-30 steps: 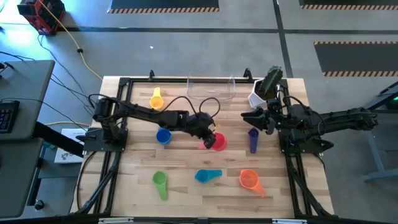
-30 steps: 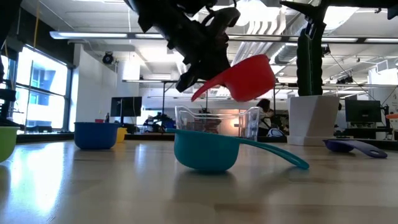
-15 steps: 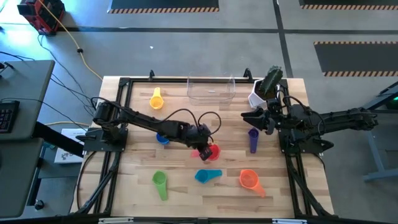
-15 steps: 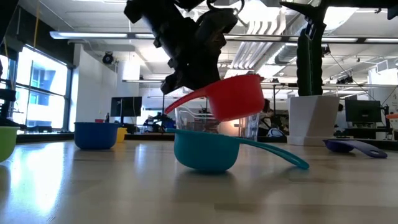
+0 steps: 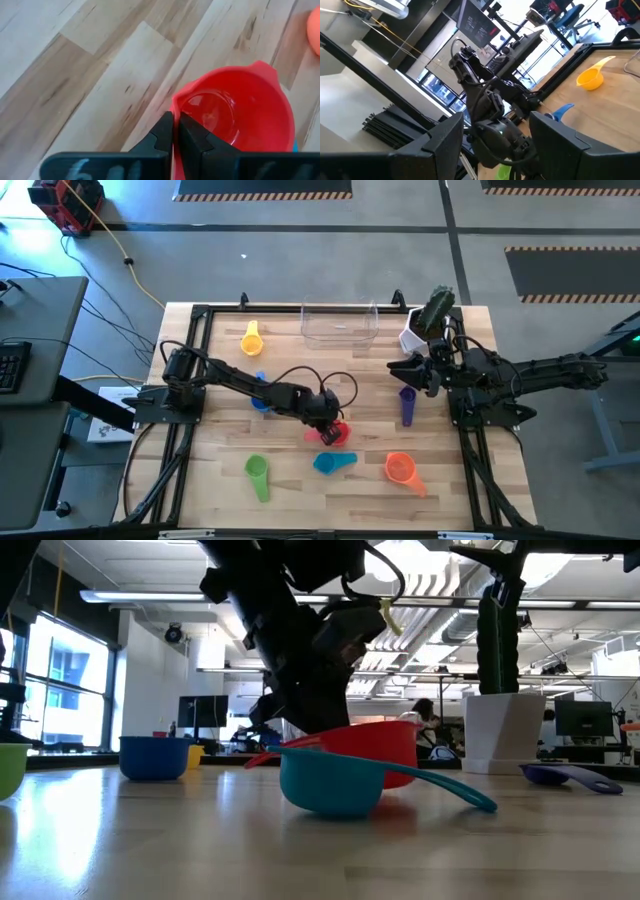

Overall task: Nest measuring cups in basket
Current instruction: Stack the red measuring cup on top of the orange measuring cup

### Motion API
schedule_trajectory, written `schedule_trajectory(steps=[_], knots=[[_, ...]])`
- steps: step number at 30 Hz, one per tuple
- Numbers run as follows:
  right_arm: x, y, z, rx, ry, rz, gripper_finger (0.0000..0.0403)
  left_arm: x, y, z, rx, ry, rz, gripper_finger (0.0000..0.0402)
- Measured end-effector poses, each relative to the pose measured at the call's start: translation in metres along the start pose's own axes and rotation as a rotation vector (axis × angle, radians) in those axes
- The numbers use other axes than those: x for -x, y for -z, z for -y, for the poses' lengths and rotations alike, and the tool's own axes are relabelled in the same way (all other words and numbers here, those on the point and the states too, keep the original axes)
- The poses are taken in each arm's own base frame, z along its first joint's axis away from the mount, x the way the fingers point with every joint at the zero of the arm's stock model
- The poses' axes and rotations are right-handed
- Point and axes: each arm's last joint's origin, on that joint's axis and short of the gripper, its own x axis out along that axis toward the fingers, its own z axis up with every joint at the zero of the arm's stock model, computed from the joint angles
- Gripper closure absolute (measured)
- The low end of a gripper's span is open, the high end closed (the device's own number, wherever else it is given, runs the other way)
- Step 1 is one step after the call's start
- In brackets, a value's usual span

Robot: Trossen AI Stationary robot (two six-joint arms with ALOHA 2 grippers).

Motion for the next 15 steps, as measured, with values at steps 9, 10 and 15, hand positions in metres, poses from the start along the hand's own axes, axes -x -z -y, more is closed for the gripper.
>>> schedule_trajectory(steps=[9,10,15], knots=[[0.000,0.000,0.000,0.001,0.001,-0.001,0.0185,-0.001,-0.012,-0.012,0.029,0.008,-0.002,0.0376],[0.000,0.000,0.000,0.000,0.001,-0.001,0.0185,-0.001,-0.013,-0.014,0.035,0.016,-0.004,0.0373],[0.000,0.000,0.000,0.001,0.001,-0.001,0.0185,-0.002,-0.021,-0.018,0.054,0.074,-0.010,0.0360]])
